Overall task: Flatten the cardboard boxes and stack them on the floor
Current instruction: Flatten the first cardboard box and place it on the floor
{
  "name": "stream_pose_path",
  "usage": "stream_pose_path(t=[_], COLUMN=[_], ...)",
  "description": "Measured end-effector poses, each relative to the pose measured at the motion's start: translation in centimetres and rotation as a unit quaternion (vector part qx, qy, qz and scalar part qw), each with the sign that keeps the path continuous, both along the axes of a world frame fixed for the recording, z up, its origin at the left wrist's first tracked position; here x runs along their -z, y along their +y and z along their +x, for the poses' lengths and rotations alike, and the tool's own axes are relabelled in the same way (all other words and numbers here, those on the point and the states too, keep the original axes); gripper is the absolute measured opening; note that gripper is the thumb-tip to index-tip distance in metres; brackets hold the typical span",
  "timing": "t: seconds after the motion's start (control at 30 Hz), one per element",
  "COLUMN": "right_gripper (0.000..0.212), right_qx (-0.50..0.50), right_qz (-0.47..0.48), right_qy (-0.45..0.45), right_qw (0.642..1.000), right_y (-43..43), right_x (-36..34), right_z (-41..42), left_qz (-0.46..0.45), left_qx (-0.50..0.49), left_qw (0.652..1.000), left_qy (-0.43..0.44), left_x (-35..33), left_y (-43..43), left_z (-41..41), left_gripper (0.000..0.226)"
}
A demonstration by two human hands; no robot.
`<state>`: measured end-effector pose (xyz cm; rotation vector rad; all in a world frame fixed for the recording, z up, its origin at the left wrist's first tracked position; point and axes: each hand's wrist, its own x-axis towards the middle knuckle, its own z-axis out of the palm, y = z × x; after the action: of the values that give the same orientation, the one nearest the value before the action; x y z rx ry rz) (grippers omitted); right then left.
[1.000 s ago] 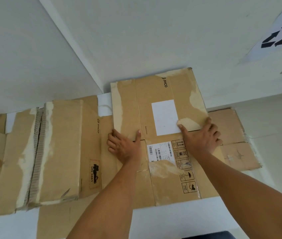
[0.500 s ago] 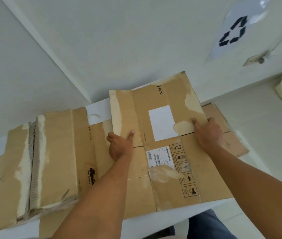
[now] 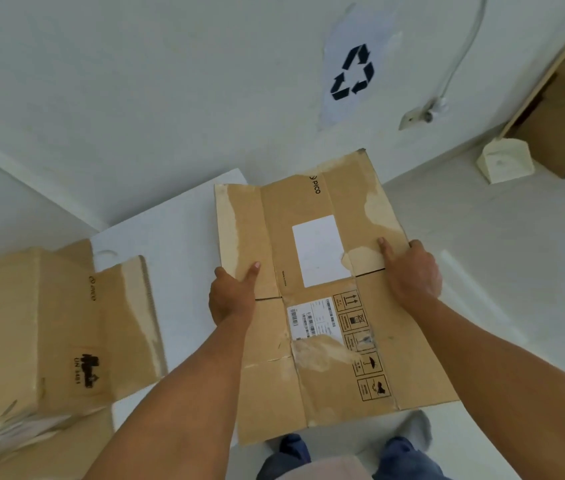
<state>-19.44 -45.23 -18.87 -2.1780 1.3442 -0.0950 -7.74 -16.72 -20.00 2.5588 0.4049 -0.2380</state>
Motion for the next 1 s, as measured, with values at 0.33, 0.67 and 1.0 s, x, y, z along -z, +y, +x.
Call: stream_pose_path(t=[0.33, 0.67, 1.0], right_gripper=[0.079, 0.078, 0.073], right_qx=[-0.018, -0.058, -0.11], right_qz=[-0.006, -0.01, -0.007], right_qy=[0.004, 0.021, 0.044], right_qw=[1.0, 0.998, 0.993], right_y=[-17.6, -26.1, -31.7], right_x=[1.2, 3.5, 9.5], right_z=[-7.4, -5.7, 1.5], left_qz=[-0.04, -0.028, -0.006], left_qx=[-0.007, -0.053, -0.102], left_qw=[0.999, 0.998, 0.993], left_qy=[0.006, 0.013, 0.052], left_x=[1.5, 5.1, 11.4], left_y=[-17.1, -25.3, -29.8], left_z=[-7.9, -9.2, -4.6], left_gripper=[0.087, 0.098, 0.093])
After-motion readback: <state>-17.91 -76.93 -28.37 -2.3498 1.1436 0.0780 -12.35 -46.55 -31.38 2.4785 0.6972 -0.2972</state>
